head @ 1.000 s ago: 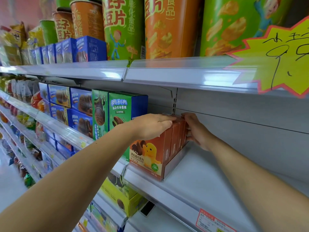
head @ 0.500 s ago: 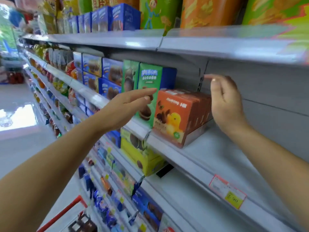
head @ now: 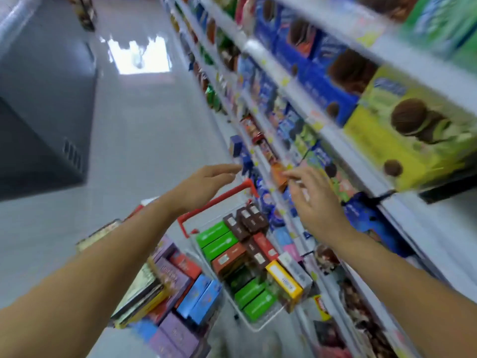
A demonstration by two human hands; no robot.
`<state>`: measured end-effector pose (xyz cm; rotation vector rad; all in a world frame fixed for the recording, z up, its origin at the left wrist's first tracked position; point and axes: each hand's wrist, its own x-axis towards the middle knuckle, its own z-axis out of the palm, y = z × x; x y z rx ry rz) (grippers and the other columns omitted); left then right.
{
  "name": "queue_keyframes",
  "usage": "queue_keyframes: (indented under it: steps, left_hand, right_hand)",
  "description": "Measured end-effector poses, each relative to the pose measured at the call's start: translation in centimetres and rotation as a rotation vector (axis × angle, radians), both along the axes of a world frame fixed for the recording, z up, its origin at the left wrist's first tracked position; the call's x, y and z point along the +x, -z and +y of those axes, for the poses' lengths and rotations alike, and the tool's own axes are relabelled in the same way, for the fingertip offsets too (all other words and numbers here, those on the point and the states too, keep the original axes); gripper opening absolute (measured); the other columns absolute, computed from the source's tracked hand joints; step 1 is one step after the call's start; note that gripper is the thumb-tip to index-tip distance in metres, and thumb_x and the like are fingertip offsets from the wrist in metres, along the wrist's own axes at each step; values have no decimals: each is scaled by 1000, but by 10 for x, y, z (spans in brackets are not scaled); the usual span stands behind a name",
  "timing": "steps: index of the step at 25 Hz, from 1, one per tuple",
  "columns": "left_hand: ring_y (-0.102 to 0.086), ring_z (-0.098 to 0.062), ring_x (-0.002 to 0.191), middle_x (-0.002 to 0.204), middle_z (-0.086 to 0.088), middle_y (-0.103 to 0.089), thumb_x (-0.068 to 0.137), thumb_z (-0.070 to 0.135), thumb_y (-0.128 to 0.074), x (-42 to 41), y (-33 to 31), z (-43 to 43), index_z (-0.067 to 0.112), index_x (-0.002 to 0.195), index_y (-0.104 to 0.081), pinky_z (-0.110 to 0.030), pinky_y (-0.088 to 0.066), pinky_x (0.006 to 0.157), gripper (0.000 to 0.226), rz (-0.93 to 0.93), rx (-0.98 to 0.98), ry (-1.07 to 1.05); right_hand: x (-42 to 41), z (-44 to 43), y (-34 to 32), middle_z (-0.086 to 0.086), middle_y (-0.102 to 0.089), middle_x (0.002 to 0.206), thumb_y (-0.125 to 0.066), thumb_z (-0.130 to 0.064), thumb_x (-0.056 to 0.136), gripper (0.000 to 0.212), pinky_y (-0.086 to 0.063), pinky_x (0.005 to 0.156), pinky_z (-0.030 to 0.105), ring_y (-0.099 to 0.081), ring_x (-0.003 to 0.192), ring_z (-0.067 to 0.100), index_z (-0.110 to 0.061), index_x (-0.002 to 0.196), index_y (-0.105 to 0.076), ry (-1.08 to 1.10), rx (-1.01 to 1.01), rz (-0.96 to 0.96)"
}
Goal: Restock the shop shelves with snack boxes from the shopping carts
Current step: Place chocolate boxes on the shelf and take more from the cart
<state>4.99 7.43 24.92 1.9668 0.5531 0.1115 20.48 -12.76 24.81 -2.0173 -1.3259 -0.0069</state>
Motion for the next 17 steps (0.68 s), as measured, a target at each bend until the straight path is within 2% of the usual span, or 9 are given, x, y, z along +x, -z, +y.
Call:
queue_keyframes:
  steps: [2,5,9,13,17]
  left_hand:
    - [-51,-10,129,137,10,-56,98,27,-50,-21,44,14,26,135,-58,-31,-32,116,38,86,-48,-70]
    - [-49,-11,130,138,7,-55,103,18,-45,-47,103,17,24,138,-55,-23,-34,107,37,193,-147,-166]
    - [-42,-11,137,147,5,-48,104,18,-43,-71,172,8,21,142,-51,-24,-25,116,39,293,-290,-259]
    - [-43,-11,136,149,3,-46,105,21,-40,-76,221,-11,21,148,-42,-18,-30,100,43,372,-386,-343]
    - [-47,-17,132,151,-4,-43,105,21,-40,-64,240,-22,20,151,-34,-23,-40,94,47,403,-356,-369]
  right_hand:
    - [-6,28,64,6,-59,112,-51,-15,97,23,-33,91,18,-51,108,17,-9,116,-63,-71,-194,82]
    - [-14,58,164,10,-61,120,-58,-10,92,28,-36,100,28,-53,116,27,-9,119,-63,-188,-544,136]
    - [-23,79,266,7,-52,134,-50,-18,94,38,-38,106,39,-45,127,28,-15,132,-54,-298,-912,53]
    - [-33,89,319,7,-48,135,-53,-14,90,43,-37,104,39,-41,126,28,-16,133,-48,-390,-1034,-126]
    - [-43,98,340,7,-45,128,-65,-9,77,60,-36,98,36,-41,114,26,-18,132,-44,-326,-1021,-378]
